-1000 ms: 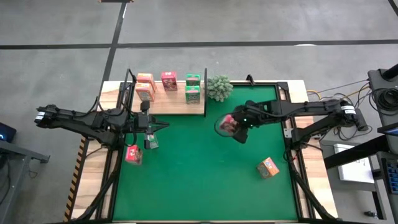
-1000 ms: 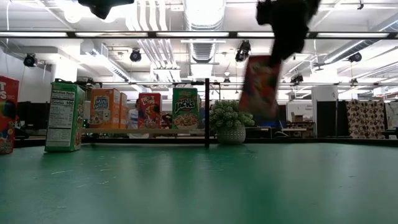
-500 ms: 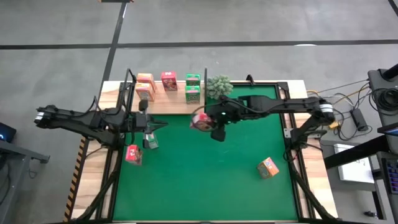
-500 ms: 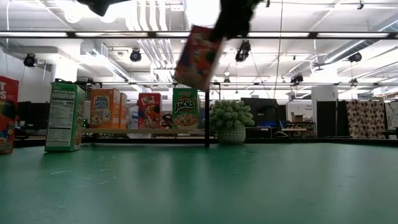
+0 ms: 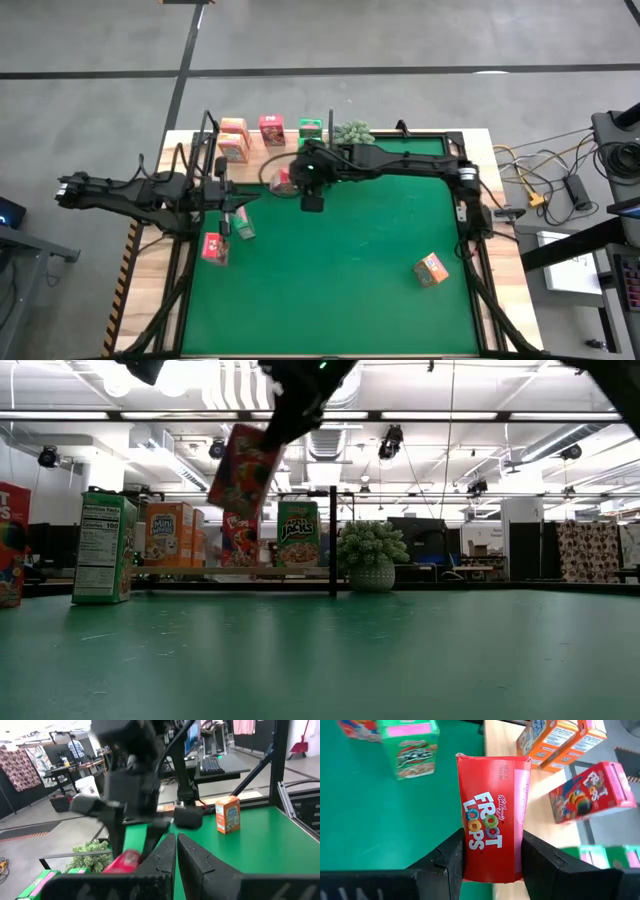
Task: Stack cereal on shelf
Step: Put the top red cereal box on the shelf aligned with the other red cereal box
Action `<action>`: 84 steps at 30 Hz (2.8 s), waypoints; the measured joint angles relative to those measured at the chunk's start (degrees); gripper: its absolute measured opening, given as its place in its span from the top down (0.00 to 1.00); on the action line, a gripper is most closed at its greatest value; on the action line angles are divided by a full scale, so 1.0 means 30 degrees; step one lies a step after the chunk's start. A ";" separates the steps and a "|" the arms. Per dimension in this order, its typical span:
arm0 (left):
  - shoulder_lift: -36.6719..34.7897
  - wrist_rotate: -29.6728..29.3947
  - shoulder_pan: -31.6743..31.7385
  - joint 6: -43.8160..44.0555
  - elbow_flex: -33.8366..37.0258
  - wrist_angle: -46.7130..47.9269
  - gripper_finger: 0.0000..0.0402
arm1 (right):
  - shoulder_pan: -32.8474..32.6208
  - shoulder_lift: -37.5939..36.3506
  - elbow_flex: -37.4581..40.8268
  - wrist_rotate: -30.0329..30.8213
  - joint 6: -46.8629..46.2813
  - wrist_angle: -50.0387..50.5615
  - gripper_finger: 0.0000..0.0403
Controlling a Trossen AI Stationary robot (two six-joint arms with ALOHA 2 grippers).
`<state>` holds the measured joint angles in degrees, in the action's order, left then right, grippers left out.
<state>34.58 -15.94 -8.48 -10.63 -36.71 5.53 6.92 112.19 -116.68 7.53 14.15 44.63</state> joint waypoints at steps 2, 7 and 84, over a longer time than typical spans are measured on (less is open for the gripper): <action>-0.0376 0.0000 -0.0002 0.0049 0.0171 -0.0005 1.00 | 0.0302 0.0955 -0.0978 -0.0005 0.0629 0.0018 0.63; -0.1065 0.0000 -0.0002 0.0186 0.0360 -0.0113 1.00 | 0.1049 0.3140 -0.3286 -0.0018 0.1500 -0.0036 0.63; -0.1183 0.0007 0.0005 0.0296 0.0423 -0.0150 1.00 | 0.3891 0.5790 -0.4403 -0.2105 0.0490 -0.4986 0.40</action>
<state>31.03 -15.92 -8.47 -9.74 -35.44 5.08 18.59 129.56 -129.88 1.21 15.62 29.67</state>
